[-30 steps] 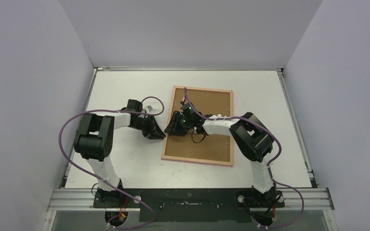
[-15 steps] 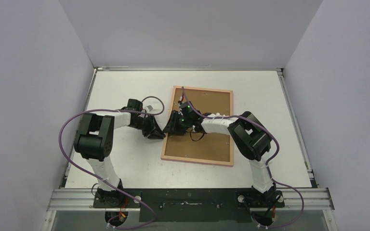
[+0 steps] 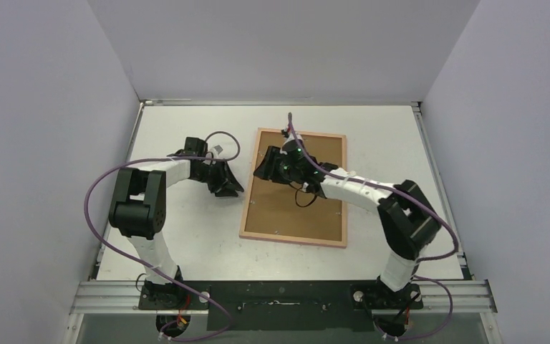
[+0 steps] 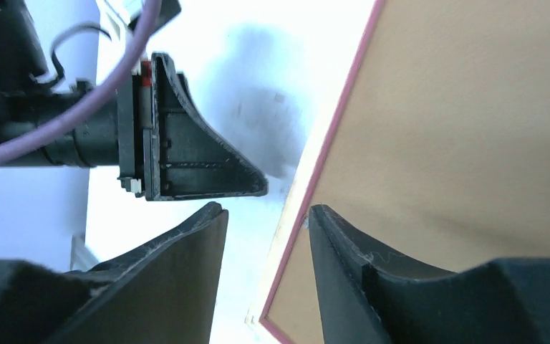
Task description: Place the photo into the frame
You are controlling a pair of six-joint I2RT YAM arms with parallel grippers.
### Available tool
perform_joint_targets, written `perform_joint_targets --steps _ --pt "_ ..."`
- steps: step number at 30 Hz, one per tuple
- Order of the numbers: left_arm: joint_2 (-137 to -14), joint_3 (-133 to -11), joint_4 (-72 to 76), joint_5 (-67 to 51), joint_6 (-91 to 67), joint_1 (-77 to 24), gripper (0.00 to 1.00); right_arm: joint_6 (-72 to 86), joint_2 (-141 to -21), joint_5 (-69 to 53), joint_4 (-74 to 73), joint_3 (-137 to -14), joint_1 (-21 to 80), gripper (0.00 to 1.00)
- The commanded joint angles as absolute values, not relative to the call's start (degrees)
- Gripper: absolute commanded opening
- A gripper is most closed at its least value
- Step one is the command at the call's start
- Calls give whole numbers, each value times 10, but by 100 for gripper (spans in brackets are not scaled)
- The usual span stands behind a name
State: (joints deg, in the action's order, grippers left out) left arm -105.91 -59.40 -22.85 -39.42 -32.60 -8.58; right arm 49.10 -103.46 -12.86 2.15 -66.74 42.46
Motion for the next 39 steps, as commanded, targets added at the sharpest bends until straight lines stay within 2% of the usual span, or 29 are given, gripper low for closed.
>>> perform_joint_targets --steps 1,3,7,11,14,19,29,31,35,39 --pt "-1054 -655 -198 -413 -325 -79 34 427 -920 5 -36 -649 384 48" --pt "-1069 -683 -192 -416 -329 -78 38 408 -886 70 -111 -649 354 52" --pt "-1102 -732 -172 -400 -336 -81 47 377 -839 139 -211 -642 260 69" --pt "-1126 -761 -166 -353 -340 -90 51 360 -845 107 -253 -644 169 79" --pt "-1148 -780 -174 -332 -329 -102 53 352 -879 51 -269 -651 124 81" --pt "-1181 -793 -173 -316 -324 -123 55 342 -940 -31 -264 -656 99 82" --pt "-1200 -812 -217 -322 -333 -138 52 352 -1008 -73 -275 -657 96 82" --pt "-1194 -809 -229 -319 -328 -140 50 355 -1006 -98 -260 -646 96 79" --pt "-1186 -800 -238 -325 -323 -142 45 359 -1000 -151 -241 -630 105 67" --pt "-1167 -787 -236 -331 -321 -142 45 357 -984 -170 -243 -617 127 64"
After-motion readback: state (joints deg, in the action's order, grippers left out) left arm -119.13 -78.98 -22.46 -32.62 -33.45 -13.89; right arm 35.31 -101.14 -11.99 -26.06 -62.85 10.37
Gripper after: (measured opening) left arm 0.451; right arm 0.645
